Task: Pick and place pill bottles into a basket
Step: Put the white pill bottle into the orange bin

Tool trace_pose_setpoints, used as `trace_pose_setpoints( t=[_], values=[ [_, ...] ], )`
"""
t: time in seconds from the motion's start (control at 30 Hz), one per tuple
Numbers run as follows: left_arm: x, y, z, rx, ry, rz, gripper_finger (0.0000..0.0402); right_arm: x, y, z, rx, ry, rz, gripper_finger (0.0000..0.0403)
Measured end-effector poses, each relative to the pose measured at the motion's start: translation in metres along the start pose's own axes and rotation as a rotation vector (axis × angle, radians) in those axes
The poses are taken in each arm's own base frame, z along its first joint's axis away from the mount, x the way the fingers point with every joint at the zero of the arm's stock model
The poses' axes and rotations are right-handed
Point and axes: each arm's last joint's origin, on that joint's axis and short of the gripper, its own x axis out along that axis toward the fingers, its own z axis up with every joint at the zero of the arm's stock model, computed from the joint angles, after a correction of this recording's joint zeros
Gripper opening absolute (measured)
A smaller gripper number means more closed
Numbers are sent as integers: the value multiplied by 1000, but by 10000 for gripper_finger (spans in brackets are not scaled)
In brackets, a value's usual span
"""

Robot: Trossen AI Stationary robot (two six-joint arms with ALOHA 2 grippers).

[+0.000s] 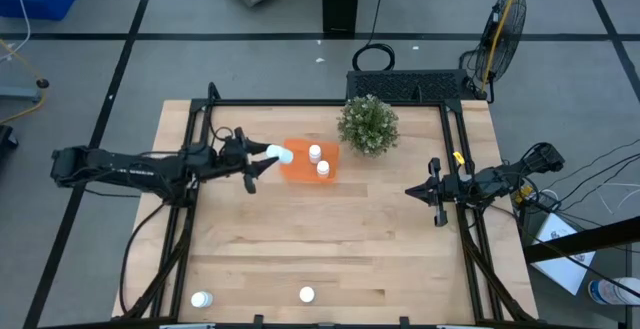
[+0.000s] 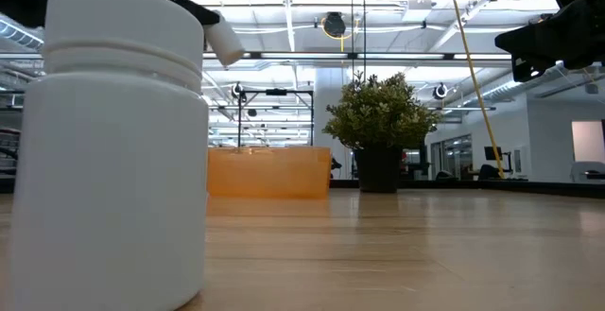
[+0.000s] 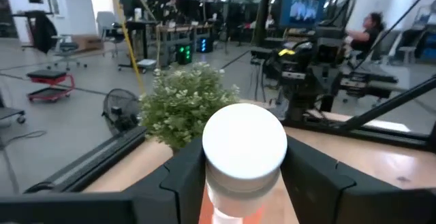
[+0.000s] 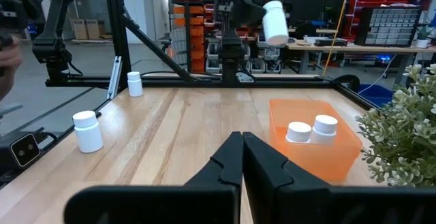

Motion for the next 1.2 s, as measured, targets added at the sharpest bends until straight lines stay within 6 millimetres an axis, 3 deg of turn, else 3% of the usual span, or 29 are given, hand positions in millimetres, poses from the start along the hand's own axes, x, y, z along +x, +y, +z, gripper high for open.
trace_pose_setpoints(
  t=[0.17, 0.33, 0.57, 0.77, 0.97, 1.2],
  values=[
    [6, 6, 20, 14, 16, 41, 161, 0, 0, 0, 0, 0, 0, 0],
    [8, 13, 34, 18, 7, 54, 180, 0, 0, 0, 0, 0, 0, 0],
    [10, 29, 36, 28, 16, 138, 167, 0, 0, 0, 0, 0, 0, 0],
    [22, 45, 23, -7, 88, 174, 161, 0, 0, 0, 0, 0, 0, 0],
    [41, 53, -1, -27, 200, 180, 190, 0, 0, 0, 0, 0, 0, 0],
    [57, 57, -20, -34, 252, 159, 160, 0, 0, 0, 0, 0, 0, 0]
  ],
)
